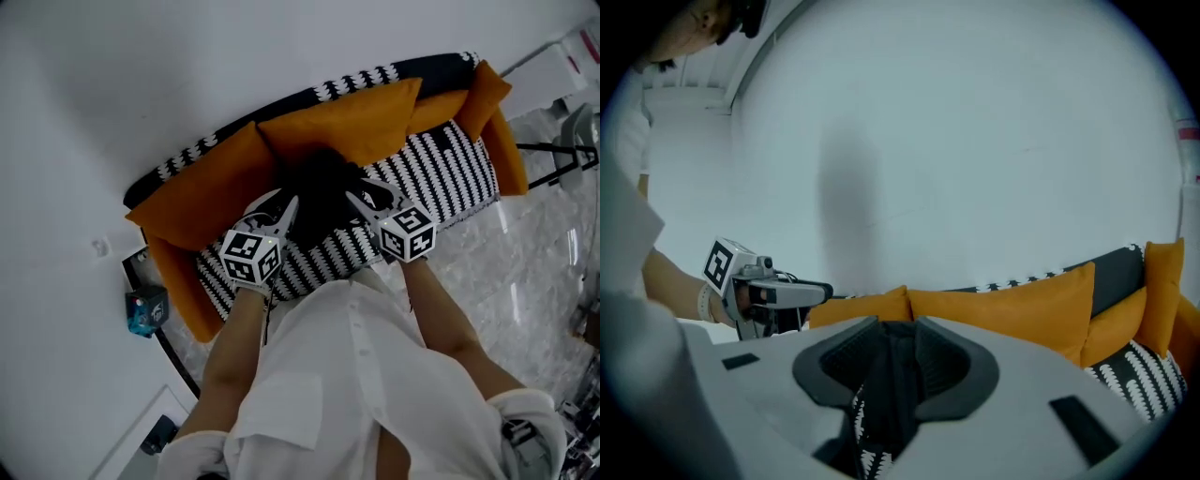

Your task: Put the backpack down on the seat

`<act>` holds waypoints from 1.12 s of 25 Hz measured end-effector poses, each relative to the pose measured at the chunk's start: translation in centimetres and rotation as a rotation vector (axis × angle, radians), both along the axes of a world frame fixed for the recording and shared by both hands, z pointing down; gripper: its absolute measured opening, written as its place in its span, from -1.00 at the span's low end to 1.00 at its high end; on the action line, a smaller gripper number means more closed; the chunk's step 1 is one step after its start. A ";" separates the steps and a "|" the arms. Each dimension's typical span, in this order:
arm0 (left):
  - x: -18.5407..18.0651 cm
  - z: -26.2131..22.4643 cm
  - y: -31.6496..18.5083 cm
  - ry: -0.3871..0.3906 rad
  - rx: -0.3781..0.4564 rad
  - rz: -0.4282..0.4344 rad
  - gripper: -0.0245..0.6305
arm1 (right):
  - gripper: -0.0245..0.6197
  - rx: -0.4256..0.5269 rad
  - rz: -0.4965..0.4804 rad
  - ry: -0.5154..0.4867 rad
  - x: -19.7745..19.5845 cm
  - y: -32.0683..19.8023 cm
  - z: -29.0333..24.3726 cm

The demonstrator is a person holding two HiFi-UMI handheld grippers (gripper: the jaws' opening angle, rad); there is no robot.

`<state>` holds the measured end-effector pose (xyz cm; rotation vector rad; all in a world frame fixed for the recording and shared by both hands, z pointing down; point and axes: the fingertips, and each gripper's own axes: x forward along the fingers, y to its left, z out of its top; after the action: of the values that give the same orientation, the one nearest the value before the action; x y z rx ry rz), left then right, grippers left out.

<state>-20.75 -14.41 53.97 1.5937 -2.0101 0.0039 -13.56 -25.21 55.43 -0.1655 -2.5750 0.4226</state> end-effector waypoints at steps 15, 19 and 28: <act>2.2 -10.4 0.4 0.004 0.265 0.101 -0.79 | -0.86 0.024 -0.010 -0.222 2.5 0.2 -10.2; 2.1 -12.3 1.6 -0.011 0.302 0.079 -0.80 | -0.87 0.080 -0.001 -0.246 3.1 0.2 -12.3; 1.0 -15.2 3.2 -0.035 0.360 0.053 -0.80 | -0.87 0.113 0.032 -0.286 3.7 -0.2 -15.2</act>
<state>-19.77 -11.19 38.80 1.8754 -2.0811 -0.3289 -9.87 -25.36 40.23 -0.1546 -2.8776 0.2806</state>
